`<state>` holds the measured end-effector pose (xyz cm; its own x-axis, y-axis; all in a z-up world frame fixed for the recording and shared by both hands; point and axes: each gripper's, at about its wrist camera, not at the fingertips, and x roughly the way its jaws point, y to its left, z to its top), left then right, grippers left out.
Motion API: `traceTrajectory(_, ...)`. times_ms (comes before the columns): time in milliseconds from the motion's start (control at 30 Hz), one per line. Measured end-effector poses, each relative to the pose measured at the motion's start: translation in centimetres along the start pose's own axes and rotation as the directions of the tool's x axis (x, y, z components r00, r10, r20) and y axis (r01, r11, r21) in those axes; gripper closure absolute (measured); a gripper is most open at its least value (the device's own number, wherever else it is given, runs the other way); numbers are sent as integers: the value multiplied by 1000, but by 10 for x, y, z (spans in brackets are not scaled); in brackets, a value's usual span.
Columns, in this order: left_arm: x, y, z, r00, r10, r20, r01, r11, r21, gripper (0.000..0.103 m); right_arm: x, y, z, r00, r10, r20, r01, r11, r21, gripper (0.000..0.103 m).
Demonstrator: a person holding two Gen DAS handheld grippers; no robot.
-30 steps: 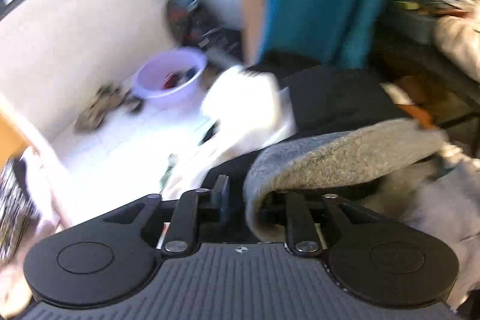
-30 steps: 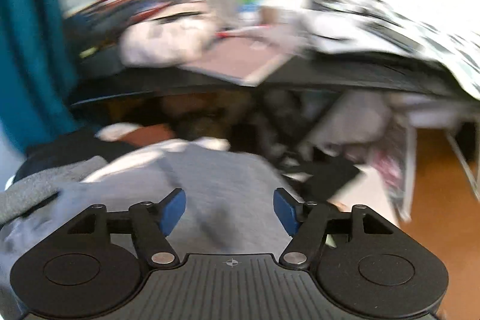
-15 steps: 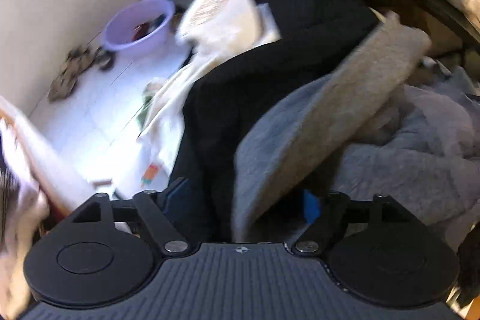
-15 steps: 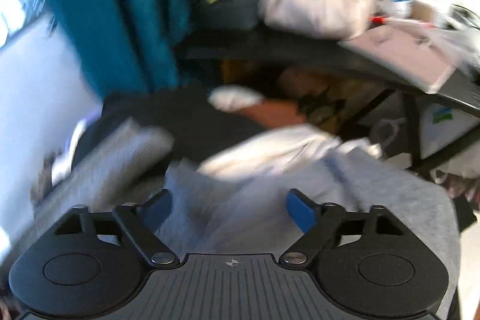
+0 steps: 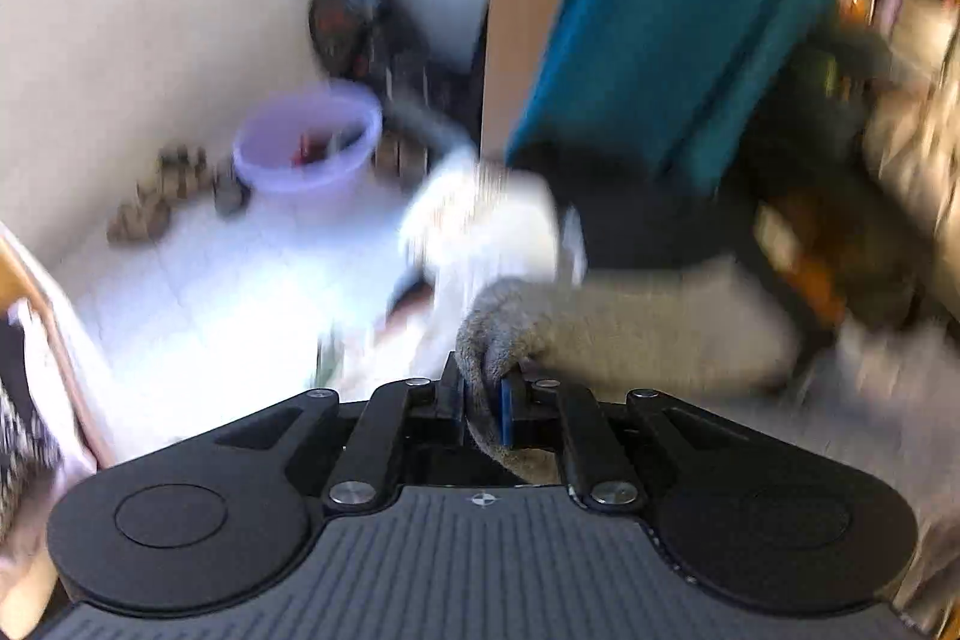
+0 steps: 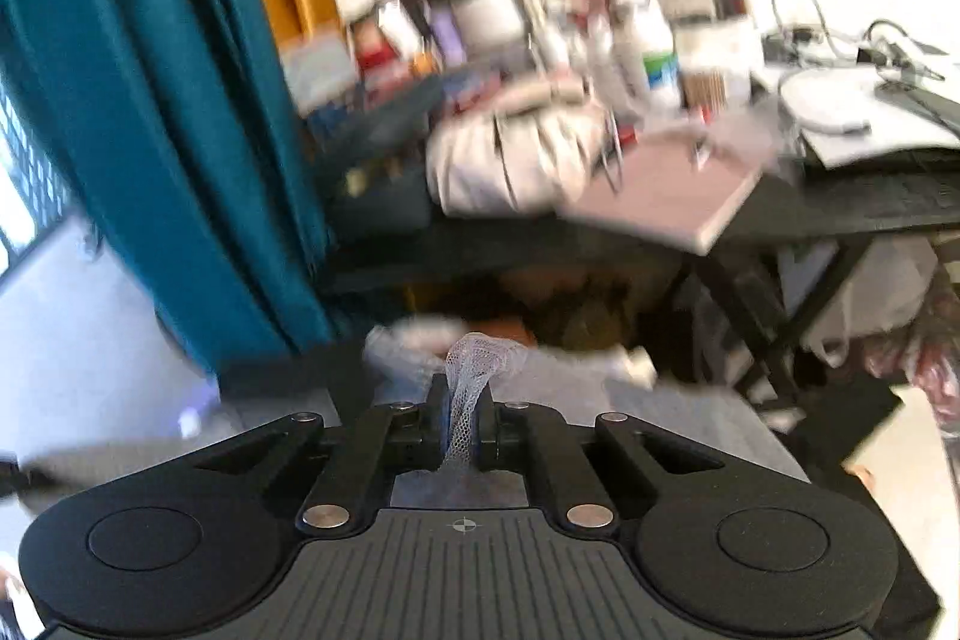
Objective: Fold clothes
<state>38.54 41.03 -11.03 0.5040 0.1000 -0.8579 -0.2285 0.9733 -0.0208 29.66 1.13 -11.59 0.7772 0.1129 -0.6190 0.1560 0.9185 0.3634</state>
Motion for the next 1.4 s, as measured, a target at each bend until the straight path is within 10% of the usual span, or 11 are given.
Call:
traceTrajectory(233,47,-27,-80,932,-15,-362,69,988,136,72,15,-30,-80,961,-68,-267,81,996,40,80)
traceTrajectory(367,30,-29,-63,933,-118,-340,163,981,107,45,6,-35,-81,961,-98,-261,126,988,94,63)
traceTrajectory(633,11,-37,-33,928,-254,-274,303,941,153,29,-2,-10,-50,987,-148,-59,141,983,-115,22)
traceTrajectory(800,27,-48,-29,909,-293,-296,330,940,86,29,38,-20,-49,982,-147,-119,147,989,-6,25)
traceTrajectory(933,31,-72,-24,940,-227,-255,290,925,246,28,32,-31,-58,986,-117,-120,132,984,120,73)
traceTrajectory(1033,34,-91,-18,952,-208,-224,288,854,433,25,3,-31,-63,995,-74,-66,82,987,138,83)
traceTrajectory(1167,42,-117,-12,954,-227,-196,300,693,656,10,-35,-13,-73,993,-115,-3,115,992,52,83)
traceTrajectory(1300,71,-143,-15,922,-260,-286,385,545,745,10,-43,-8,-96,985,-170,-34,171,984,52,83)
traceTrajectory(1400,85,-157,-23,898,-263,-353,440,497,748,10,-38,-12,-112,976,-210,-64,217,968,125,83)
